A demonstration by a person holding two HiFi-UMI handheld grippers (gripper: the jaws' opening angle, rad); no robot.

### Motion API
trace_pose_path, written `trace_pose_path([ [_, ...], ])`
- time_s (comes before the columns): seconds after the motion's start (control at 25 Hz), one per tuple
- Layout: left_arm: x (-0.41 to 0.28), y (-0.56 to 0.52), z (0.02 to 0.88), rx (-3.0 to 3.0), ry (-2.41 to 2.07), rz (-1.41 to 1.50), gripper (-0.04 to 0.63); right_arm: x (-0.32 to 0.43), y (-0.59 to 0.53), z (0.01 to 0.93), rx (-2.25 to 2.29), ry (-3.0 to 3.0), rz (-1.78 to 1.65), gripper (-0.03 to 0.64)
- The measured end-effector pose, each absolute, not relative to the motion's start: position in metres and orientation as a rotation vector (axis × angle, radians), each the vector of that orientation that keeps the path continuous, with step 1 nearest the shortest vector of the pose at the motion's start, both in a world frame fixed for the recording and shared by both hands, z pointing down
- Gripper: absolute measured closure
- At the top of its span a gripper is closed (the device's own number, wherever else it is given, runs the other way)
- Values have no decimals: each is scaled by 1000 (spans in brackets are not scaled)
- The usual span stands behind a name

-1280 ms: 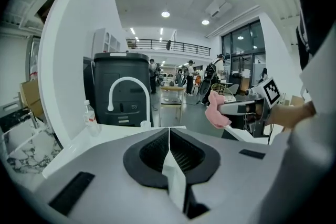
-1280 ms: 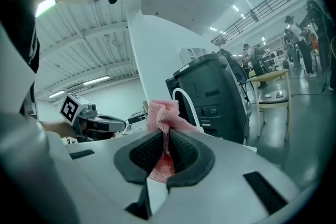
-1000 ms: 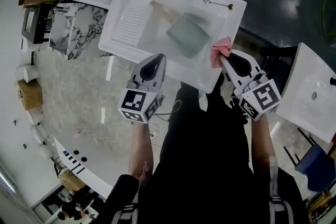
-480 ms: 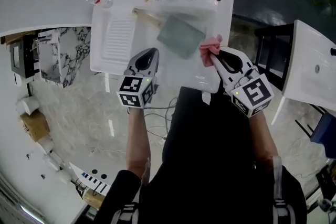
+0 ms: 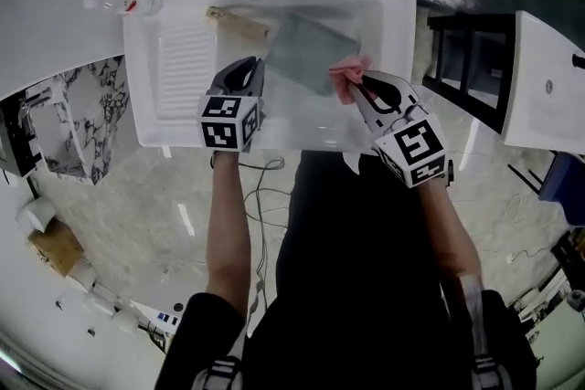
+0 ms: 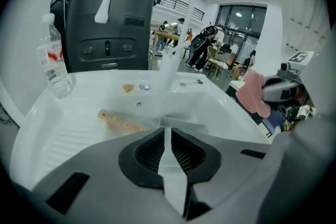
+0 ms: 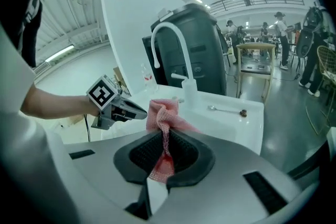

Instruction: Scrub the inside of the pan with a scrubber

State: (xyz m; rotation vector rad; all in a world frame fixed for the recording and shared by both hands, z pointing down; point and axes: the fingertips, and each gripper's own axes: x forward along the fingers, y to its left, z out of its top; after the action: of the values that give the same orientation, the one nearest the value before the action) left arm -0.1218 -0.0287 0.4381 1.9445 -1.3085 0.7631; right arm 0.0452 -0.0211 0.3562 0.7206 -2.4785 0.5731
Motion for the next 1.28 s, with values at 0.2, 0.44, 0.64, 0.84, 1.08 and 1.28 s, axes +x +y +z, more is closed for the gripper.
trace_pose_path([
  [0.2,-134,-39,481,1941,-1200,827,558,18,-21,414,678,-2346,535,574],
  [0.44,-135,-43,523,1930,-1050,879,456,-1,-26,486,660,-2187,588,572],
  [0.64,-132,-41,554,1868,-960,920,456,-9,-23,536,614,-2084,624,572],
  [0.84,-130,-33,581,1799,-875,979,456,-16,-10,571,509,-1995,629,569],
  [1.08,-131,-26,595,1788,-858,988,503,-15,-1,591,476,-1919,655,569],
  [1.28,-129,-27,596,1798,-859,946,531,-11,4,611,451,-1815,678,569],
])
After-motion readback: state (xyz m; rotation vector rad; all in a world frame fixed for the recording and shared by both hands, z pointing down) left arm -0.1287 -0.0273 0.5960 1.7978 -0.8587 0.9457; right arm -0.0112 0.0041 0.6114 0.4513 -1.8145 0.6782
